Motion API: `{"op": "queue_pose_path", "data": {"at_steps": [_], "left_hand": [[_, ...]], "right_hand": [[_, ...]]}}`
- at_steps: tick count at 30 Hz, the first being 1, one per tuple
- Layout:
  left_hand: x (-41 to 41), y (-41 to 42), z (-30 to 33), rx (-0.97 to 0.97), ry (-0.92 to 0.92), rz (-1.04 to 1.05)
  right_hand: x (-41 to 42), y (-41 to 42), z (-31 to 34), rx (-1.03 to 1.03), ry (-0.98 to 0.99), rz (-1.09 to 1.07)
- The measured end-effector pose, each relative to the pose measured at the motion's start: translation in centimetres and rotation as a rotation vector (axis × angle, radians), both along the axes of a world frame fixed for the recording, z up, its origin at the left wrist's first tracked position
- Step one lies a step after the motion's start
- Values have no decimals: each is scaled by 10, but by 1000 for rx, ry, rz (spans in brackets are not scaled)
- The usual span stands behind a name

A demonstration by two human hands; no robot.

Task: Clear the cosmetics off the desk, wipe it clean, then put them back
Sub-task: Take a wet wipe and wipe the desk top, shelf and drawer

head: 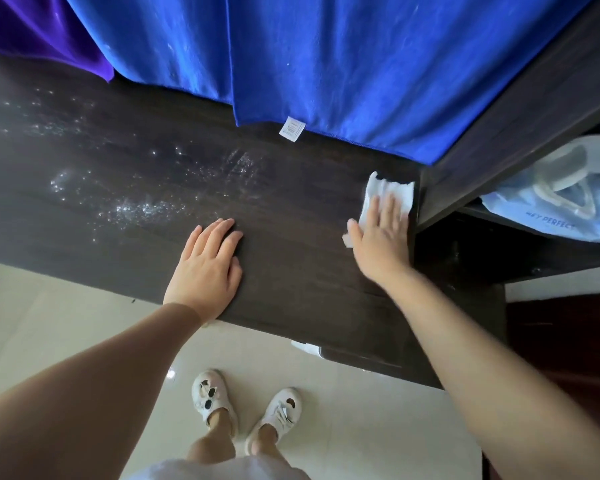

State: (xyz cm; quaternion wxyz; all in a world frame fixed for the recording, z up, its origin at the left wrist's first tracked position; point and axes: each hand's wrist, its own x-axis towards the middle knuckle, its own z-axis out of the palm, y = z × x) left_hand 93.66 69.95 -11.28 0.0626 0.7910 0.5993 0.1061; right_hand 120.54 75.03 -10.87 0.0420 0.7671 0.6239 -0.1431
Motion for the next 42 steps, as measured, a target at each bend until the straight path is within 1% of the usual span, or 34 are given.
{"op": "queue_pose_path", "data": {"at_steps": [2, 3, 5, 6, 7, 8, 9, 10, 13, 14, 16, 17, 18, 19, 20, 23, 25, 27, 29, 31, 32, 33, 35, 37, 38, 39, 40, 41, 42], "left_hand": [[0, 0, 0, -2, -8, -1], [-1, 0, 0, -9, -10, 0], [-1, 0, 0, -20, -12, -5], [-1, 0, 0, -21, -14, -7], [-1, 1, 0, -20, -18, -6], [-1, 0, 1, -26, -26, -3], [-1, 0, 1, -35, -34, -1], [-2, 0, 2, -44, -39, -1], [-1, 1, 3, -57, -45, -9], [-2, 2, 5, -65, -69, -15], [-10, 1, 9, -86, -199, -43], [-20, 0, 10, -82, -266, -63], [-37, 1, 11, -71, -301, -79], [-59, 2, 11, -56, -299, -83], [-84, 4, 9, -39, -271, -72], [-164, 24, 7, -23, -174, 60], [-201, 40, 7, -27, -119, 133], [-219, 50, 6, -42, -93, 157], [-225, 53, 4, -39, -91, 161], [-226, 52, 3, -16, -94, 158], [-226, 51, 2, -9, -102, 156], [-226, 51, 1, -8, -115, 156], [-226, 52, 0, -6, -129, 156], [-227, 53, 0, 1, -125, 151], [-226, 53, 1, 0, -126, 151], [-226, 53, 1, 0, -129, 151], [-225, 53, 2, 1, -134, 149], [-225, 53, 2, 2, -141, 149], [-224, 53, 2, 2, -153, 154]], "right_hand": [[-20, -61, 1, 26, 70, 181], [-30, -90, 4, 29, 81, 329], [-38, -135, 0, 70, 42, 650], [-34, -143, -2, 43, 22, 753], [-29, -140, 1, 12, 10, 808], [-22, -131, 3, 17, -6, 816], [-17, -117, 7, 51, 0, 764], [-11, -100, 7, 80, 23, 629], [1, -52, 1, 23, -3, 65], [-6, -45, 1, 40, -28, -80], [-41, -48, 1, 73, 5, -302], [-67, -55, 0, 79, 34, -361], [-98, -63, -3, 102, 44, -370], [-131, -74, -5, 136, 31, -336], [-164, -84, -7, 185, 13, -259], [-257, -100, -15, 286, 5, 44], [-305, -103, -14, 238, 34, 269], [-320, -98, -12, 187, 69, 491], [-296, -89, -12, 180, 76, 611], [-249, -80, -10, 235, -3, 560], [-220, -77, -10, 306, -73, 462], [-191, -76, -9, 339, -91, 284], [-151, -78, 1, 293, 7, -182], [-149, -67, 3, 260, -16, -486], [-162, -55, 2, 234, -19, -542], [-183, -44, 1, 240, -17, -520], [-211, -34, 1, 244, -50, -387], [-242, -25, -2, 243, -55, -208], [-275, -18, -4, 209, -28, -36]]}}
